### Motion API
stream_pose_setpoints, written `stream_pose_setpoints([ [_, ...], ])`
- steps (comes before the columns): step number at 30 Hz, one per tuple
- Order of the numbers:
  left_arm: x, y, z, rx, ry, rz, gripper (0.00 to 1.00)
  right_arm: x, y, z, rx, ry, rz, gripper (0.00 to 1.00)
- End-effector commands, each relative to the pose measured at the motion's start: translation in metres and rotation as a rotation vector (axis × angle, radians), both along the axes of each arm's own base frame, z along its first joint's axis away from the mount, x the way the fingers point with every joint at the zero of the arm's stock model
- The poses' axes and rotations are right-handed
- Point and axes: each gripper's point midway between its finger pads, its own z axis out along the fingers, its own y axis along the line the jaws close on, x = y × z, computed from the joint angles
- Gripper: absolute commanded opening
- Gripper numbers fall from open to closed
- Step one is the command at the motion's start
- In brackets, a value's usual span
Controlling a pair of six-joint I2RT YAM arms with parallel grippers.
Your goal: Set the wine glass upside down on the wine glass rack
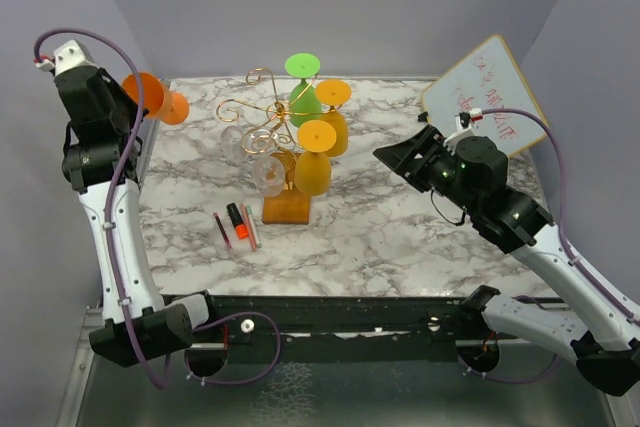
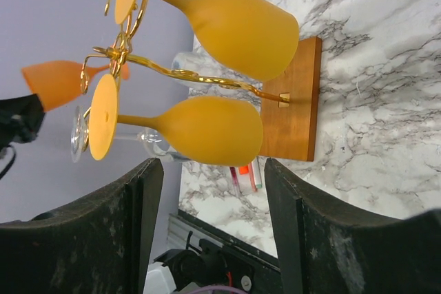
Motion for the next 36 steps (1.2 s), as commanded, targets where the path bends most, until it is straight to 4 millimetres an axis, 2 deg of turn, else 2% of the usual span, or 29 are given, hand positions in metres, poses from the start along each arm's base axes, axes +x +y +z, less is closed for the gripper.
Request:
stream_pose_setpoints([
  [1,-0.026,-0.009,0.078,0.057,-0.167,-0.012,0.0,0.005,-0.001,0.005,0.006,-0.004,-0.025,0.65],
  [5,-0.041,-0.028,0.131,0.075,-0.298,-0.086,0.0,0.005,0.002,0.005,0.016,0.001,-0.014,0.65],
  [9,-0.05,-0.074,0.17,0.014,-0.417,-0.303,0.0,0.005,0.003,0.006,0.022,-0.002,-0.015,0.65],
  [14,-0.07,-0.134,0.208,-0.102,-0.556,-0.605,0.0,0.006,0.001,0.013,0.02,-0.037,-0.016,0.65],
  [18,-0.084,-0.164,0.227,-0.246,-0.62,-0.759,0.0,0.002,0.006,0.028,0.06,-0.103,0.026,0.67],
  [21,-0.091,-0.175,0.236,-0.316,-0.656,-0.829,0.0,-0.003,0.011,0.044,0.114,-0.166,0.064,0.7],
  [27,-0.084,-0.177,0.231,-0.437,-0.674,-0.838,0.0,-0.014,0.029,0.084,0.243,-0.331,0.184,0.75],
  [32,-0.067,-0.181,0.217,-0.554,-0.671,-0.872,0.0,-0.016,0.046,0.095,0.269,-0.368,0.273,0.79],
  [36,-0.062,-0.198,0.216,-0.589,-0.69,-0.93,0.0,-0.017,0.053,0.101,0.301,-0.388,0.303,0.81],
])
